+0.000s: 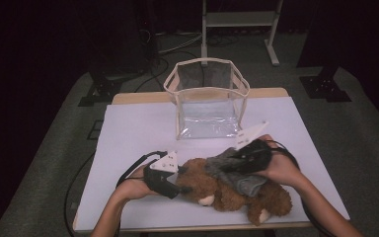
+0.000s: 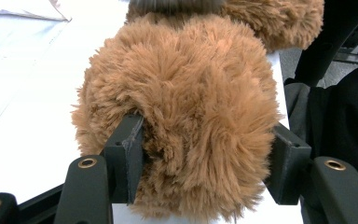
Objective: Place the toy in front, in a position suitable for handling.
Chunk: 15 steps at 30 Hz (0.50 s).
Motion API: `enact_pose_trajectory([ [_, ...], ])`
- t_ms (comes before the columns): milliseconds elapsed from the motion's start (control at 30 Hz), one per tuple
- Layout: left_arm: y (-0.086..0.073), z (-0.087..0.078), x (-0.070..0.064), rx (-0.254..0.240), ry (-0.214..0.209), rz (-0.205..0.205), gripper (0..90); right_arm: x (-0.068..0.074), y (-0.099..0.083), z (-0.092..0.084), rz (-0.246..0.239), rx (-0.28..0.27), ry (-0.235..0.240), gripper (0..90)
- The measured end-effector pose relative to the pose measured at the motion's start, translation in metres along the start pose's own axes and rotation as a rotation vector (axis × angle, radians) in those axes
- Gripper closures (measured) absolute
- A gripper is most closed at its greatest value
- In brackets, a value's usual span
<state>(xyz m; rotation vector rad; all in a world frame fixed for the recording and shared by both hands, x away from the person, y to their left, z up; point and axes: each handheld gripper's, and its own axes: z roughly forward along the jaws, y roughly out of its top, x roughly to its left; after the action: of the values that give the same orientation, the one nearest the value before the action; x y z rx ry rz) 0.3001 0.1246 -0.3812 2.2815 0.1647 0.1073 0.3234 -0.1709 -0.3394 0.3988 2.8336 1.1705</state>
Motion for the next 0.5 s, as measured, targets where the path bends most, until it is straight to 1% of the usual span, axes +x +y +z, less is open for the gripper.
enact_pose_trajectory([
  [67, 0.0, 0.0, 0.0, -0.002, -0.001, -0.007, 39.1, -0.005, -0.018, -0.017, 0.034, -0.012, -0.033, 73.3],
  [100, 0.0, 0.0, 0.001, -0.001, -0.003, -0.007, 38.6, -0.007, -0.029, -0.026, 0.061, -0.019, -0.041, 73.3],
  [133, 0.001, -0.001, 0.002, 0.001, -0.001, -0.006, 38.2, -0.007, -0.036, -0.031, 0.088, -0.03, -0.047, 73.2],
  [200, 0.004, -0.005, 0.003, 0.011, 0.007, 0.002, 36.9, -0.006, -0.046, -0.037, 0.107, -0.045, -0.051, 73.3],
  [233, 0.007, -0.009, 0.005, 0.01, 0.009, 0.007, 36.5, -0.005, -0.05, -0.037, 0.111, -0.051, -0.046, 73.3],
  [267, 0.011, -0.012, 0.006, -0.009, 0.013, 0.009, 36.1, -0.003, -0.053, -0.036, 0.112, -0.054, -0.043, 73.4],
  [300, 0.014, -0.014, 0.006, -0.02, 0.011, 0.009, 35.0, -0.001, -0.055, -0.034, 0.108, -0.061, -0.036, 73.5],
  [333, 0.019, -0.014, 0.005, -0.022, 0.011, 0.019, 33.6, 0.0, -0.055, -0.032, 0.108, -0.064, -0.03, 73.5],
  [367, 0.023, -0.013, 0.005, -0.02, 0.011, 0.025, 31.3, 0.002, -0.054, -0.029, 0.103, -0.069, -0.021, 73.6],
  [400, 0.029, -0.008, 0.005, -0.001, 0.007, 0.036, 28.9, 0.003, -0.053, -0.026, 0.094, -0.07, -0.017, 73.7],
  [433, 0.029, -0.008, 0.005, -0.001, 0.007, 0.036, 26.0, 0.003, -0.053, -0.026, 0.094, -0.07, -0.017, 73.7],
  [467, 0.032, -0.004, 0.005, 0.006, 0.004, 0.04, 26.0, 0.006, -0.051, -0.022, 0.083, -0.07, -0.015, 73.7],
  [500, 0.036, 0.005, 0.007, 0.02, -0.006, 0.041, 22.6, 0.009, -0.049, -0.019, 0.069, -0.071, -0.013, 73.8],
])
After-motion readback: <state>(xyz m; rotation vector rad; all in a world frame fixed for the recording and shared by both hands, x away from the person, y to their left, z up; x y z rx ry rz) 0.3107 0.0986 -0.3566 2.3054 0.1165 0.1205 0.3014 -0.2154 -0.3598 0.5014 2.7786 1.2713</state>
